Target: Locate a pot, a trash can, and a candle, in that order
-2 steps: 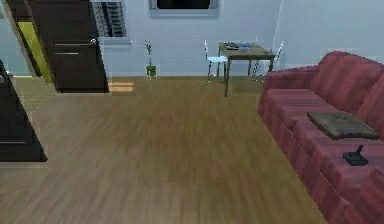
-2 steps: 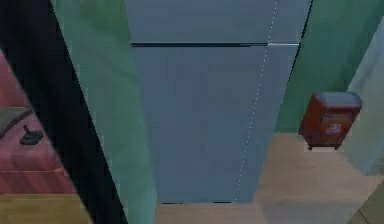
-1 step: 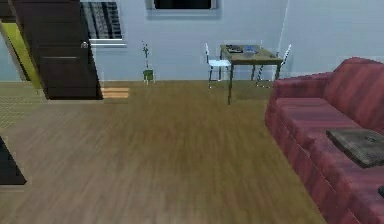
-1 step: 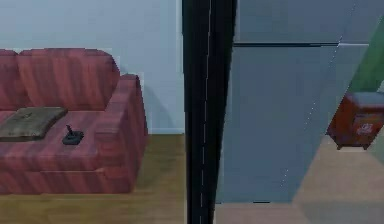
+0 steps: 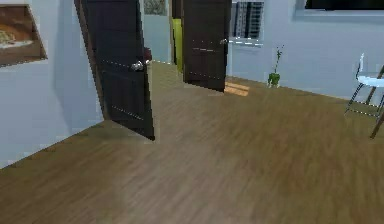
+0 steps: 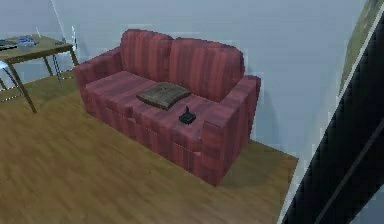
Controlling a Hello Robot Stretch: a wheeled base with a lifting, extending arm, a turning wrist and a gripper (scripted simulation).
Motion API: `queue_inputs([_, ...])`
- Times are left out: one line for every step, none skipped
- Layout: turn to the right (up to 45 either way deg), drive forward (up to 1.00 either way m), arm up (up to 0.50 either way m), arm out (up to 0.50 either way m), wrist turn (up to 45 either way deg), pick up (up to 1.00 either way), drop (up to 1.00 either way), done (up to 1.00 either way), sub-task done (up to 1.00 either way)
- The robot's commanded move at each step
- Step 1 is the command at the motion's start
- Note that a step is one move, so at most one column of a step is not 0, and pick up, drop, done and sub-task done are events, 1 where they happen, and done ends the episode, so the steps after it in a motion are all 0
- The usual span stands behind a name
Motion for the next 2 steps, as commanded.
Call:
queue_inputs([0.0,1.0,0.0,0.0,0.0,0.0,0.0,0.0,0.0])
queue_inputs([-3.0,0.0,0.0,0.0,0.0,0.0,0.0,0.0,0.0])
